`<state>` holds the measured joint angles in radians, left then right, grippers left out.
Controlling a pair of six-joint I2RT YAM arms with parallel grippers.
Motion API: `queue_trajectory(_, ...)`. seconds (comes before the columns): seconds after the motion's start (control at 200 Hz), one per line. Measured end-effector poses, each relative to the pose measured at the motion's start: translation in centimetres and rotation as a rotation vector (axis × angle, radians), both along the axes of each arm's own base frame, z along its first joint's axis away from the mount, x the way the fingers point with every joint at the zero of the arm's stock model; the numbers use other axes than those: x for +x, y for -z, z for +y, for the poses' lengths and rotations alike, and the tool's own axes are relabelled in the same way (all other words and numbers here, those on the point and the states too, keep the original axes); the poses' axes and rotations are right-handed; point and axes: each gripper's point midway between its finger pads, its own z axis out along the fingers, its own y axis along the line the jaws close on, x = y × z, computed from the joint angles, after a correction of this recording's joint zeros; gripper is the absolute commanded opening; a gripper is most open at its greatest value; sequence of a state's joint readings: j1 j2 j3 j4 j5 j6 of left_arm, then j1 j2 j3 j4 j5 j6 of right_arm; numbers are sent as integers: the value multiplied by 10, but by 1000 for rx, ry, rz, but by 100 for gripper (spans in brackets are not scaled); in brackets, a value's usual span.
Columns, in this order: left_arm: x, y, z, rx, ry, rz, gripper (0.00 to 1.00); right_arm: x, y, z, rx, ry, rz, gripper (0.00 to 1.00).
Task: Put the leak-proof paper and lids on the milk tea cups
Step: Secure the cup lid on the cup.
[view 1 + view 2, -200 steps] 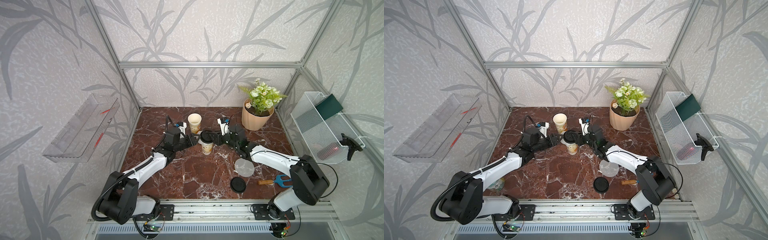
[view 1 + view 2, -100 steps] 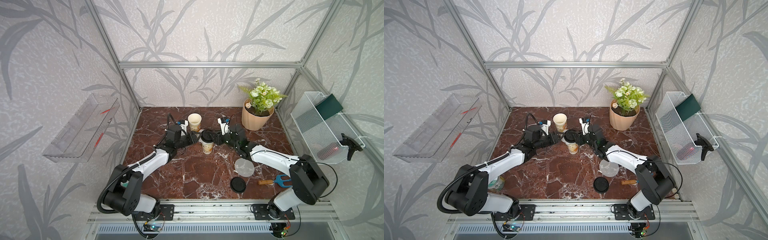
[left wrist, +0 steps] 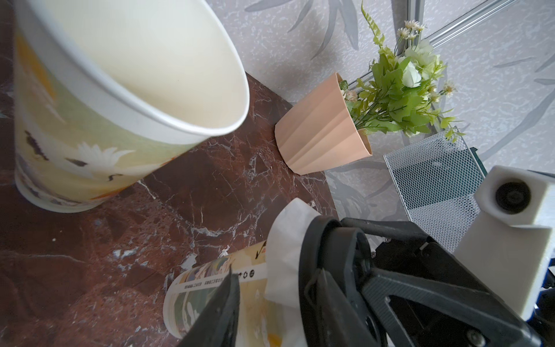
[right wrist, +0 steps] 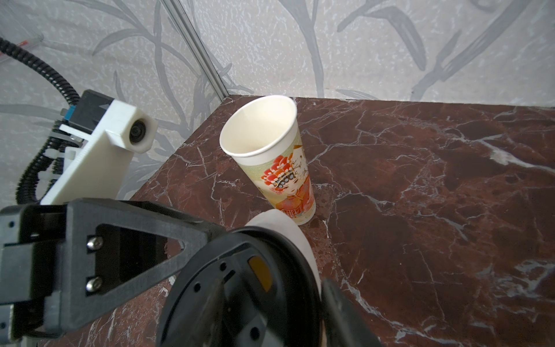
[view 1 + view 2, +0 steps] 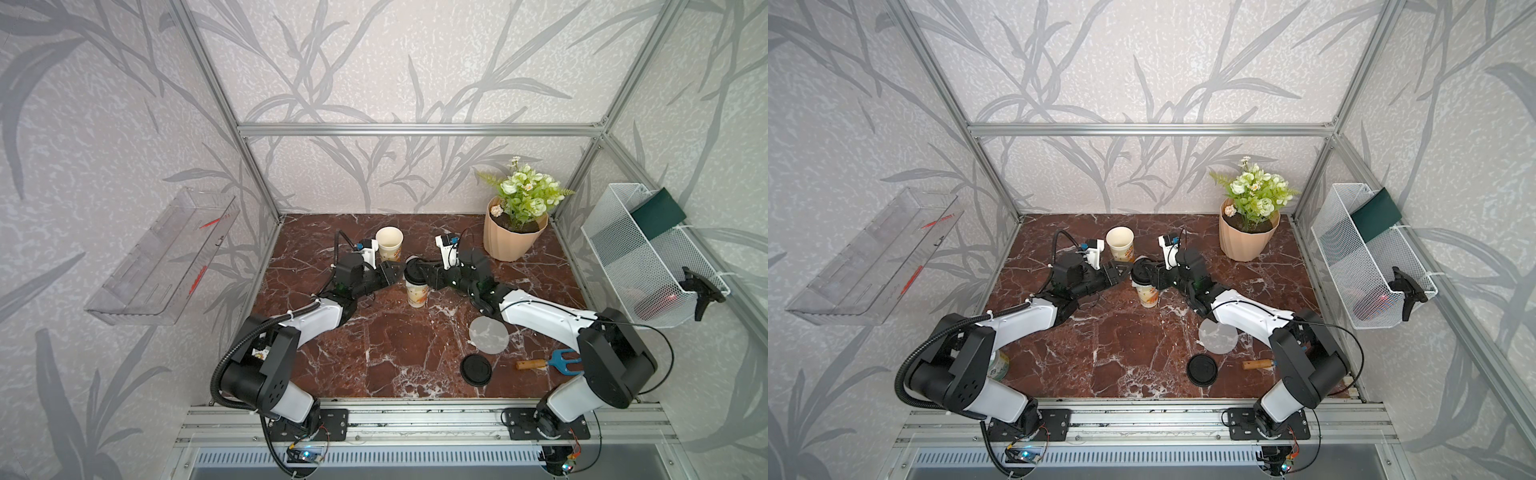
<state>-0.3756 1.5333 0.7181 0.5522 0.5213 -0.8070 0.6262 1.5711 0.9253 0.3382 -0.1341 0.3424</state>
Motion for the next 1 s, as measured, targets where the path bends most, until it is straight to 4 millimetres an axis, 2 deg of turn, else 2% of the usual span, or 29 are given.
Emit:
queue_trajectory(0.48, 3, 4, -4, -25, 19, -27, 37, 1, 0, -1, -2, 3, -3, 51)
queue_trajectory(0.68, 3, -5, 1, 34, 3, 10, 49, 0, -1, -1, -3, 3, -3, 51)
queue_trajectory(0.815, -6, -10, 10, 134, -12, 80, 57, -1, -1, -3, -8, 6, 0, 51)
queue_trajectory(1.0, -13, -21, 16, 203, -10, 120, 59, 0, 0, -4, -16, 11, -4, 51)
